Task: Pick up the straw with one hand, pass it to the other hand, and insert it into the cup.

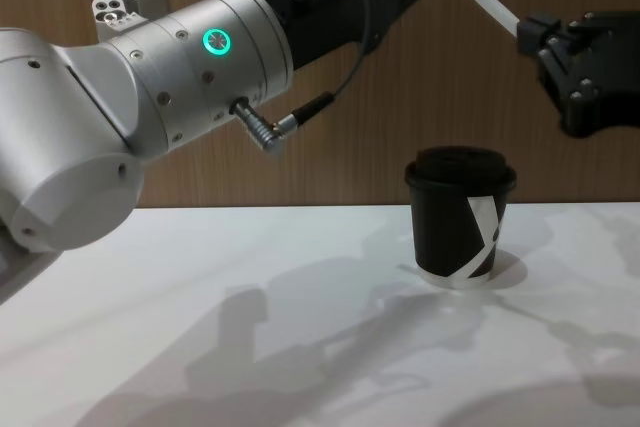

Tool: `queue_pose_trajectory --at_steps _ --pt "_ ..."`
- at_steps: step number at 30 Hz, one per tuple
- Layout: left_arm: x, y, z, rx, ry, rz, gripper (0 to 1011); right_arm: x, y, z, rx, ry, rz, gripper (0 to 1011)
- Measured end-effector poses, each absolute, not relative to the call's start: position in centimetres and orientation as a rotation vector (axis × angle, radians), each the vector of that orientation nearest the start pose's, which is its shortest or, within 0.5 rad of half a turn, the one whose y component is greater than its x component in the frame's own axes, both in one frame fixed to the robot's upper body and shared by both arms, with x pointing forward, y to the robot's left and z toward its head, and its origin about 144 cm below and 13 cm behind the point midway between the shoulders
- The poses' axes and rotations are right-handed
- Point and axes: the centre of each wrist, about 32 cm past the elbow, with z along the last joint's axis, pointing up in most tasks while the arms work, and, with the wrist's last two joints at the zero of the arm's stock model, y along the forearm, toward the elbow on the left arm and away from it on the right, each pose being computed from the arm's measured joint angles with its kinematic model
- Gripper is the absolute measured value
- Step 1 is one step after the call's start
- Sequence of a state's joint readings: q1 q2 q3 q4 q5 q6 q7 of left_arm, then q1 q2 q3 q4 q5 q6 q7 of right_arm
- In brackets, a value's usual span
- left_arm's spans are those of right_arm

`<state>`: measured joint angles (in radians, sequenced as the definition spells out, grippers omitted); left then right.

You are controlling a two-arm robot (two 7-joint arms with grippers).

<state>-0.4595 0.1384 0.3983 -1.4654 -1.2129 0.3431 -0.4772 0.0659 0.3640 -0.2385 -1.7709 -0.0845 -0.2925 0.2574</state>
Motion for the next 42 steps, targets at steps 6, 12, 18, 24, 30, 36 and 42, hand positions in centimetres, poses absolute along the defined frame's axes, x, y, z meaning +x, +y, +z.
queue_pose_trajectory --at_steps 6,12,18,24,30,36,42 --pt "55.3 14.5 126.2 -0.596 0.641 0.383 8 46.0 -23.9 121.8 0.005 -0.672 -0.952 165" --pt "55.3 14.5 126.2 -0.596 0.641 0.383 8 46.0 -23.9 121.8 0.005 -0.672 -0.952 332" --pt "55.3 14.5 126.2 -0.591 0.636 0.385 8 46.0 -23.9 121.8 0.005 -0.672 -0.952 533" --pt "55.3 14.6 126.4 -0.568 0.601 0.405 8 46.0 -23.9 121.8 0.005 -0.672 -0.952 693" --pt "55.2 14.7 127.0 -0.527 0.514 0.458 8 46.0 -23.9 121.8 0.005 -0.672 -0.952 879" --pt "55.1 14.7 127.5 -0.494 0.429 0.507 8 46.0 -23.9 121.8 0.005 -0.672 -0.952 1001" --pt "54.9 14.7 128.2 -0.457 0.303 0.568 8 46.0 -23.9 121.8 0.005 -0.672 -0.952 1001"
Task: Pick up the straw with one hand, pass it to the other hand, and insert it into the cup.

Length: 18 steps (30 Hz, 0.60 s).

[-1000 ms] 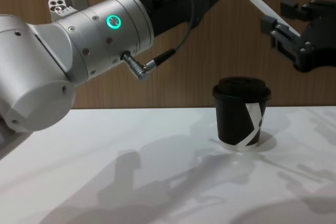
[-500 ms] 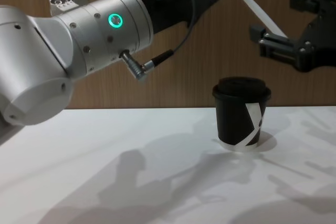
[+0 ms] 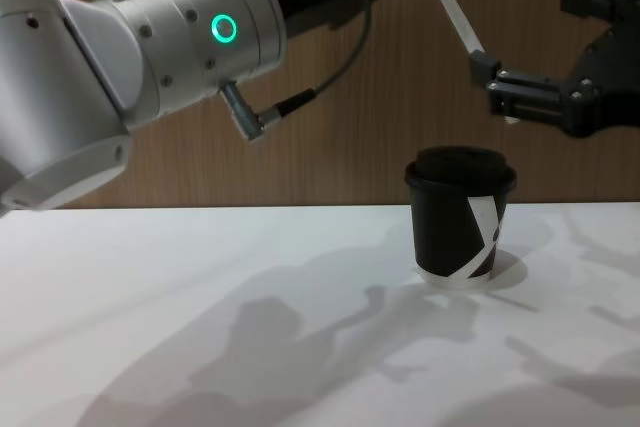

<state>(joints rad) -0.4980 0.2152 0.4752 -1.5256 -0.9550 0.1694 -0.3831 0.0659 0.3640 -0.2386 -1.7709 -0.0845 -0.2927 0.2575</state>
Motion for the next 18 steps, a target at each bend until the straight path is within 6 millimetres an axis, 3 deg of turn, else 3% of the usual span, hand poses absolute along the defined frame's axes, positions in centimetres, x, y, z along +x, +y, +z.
queue_pose_trajectory --at_steps 18 --pt "54.9 13.8 129.8 -0.39 0.008 0.657 7 46.0 -23.9 121.8 0.005 -0.672 -0.952 1001"
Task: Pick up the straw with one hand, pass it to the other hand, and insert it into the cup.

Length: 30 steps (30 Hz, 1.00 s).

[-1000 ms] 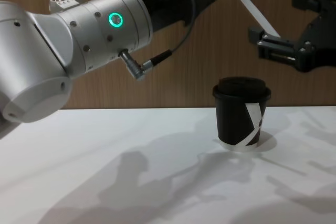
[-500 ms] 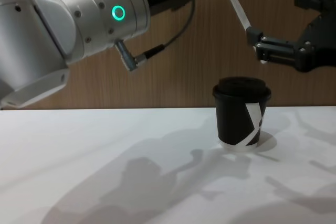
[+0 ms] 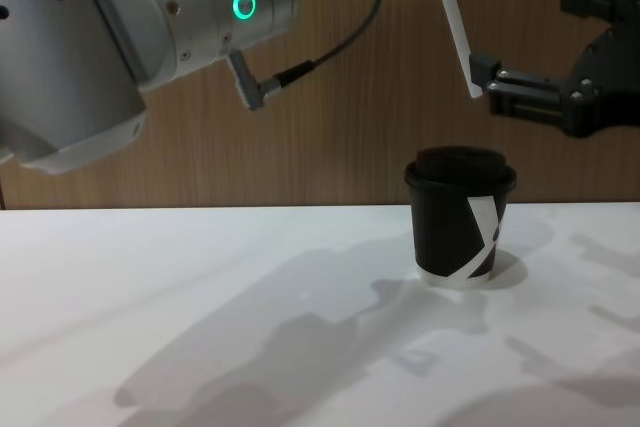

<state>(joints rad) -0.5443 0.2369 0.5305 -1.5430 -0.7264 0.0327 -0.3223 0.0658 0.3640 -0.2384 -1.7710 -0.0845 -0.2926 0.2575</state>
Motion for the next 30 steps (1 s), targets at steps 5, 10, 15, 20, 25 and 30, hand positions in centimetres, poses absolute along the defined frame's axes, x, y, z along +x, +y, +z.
queue_pose_trajectory --at_steps 5,10,15,20,25,30 --pt "55.0 13.6 130.0 -0.378 -0.03 0.665 8 46.0 -23.9 121.8 0.005 -0.672 -0.952 1001" --pt "55.2 13.3 130.1 -0.36 -0.066 0.674 7 46.0 -23.9 121.8 0.005 -0.672 -0.952 1001" --pt "55.3 13.1 130.2 -0.339 -0.092 0.681 7 46.0 -23.9 121.8 0.005 -0.672 -0.952 1001" --pt "55.5 12.9 130.1 -0.315 -0.114 0.688 7 46.0 -23.9 121.8 0.005 -0.672 -0.952 1001" --pt "55.8 12.7 130.1 -0.301 -0.126 0.691 7 46.0 -23.9 121.8 0.005 -0.672 -0.952 1001" --pt "56.1 12.5 130.1 -0.291 -0.139 0.693 8 46.0 -23.9 121.8 0.005 -0.672 -0.952 1001"
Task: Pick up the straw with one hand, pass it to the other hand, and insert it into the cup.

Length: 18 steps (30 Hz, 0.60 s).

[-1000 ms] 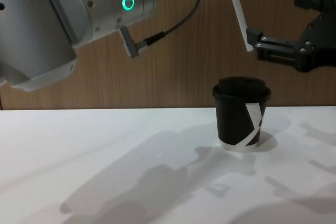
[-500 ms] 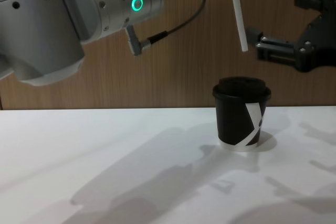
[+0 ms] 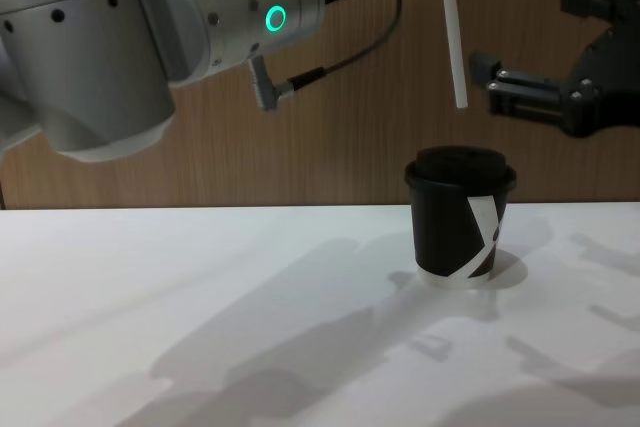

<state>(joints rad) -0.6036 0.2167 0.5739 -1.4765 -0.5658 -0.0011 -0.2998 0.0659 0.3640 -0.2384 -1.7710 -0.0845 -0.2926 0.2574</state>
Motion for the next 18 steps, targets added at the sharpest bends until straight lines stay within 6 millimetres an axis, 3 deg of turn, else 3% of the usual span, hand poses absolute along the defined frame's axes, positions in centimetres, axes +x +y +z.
queue_pose_trajectory --at_steps 18 --pt "57.06 11.7 130.02 -0.27 -0.144 0.694 8 46.03 -23.86 121.76 0.005 -0.672 -0.952 1001"
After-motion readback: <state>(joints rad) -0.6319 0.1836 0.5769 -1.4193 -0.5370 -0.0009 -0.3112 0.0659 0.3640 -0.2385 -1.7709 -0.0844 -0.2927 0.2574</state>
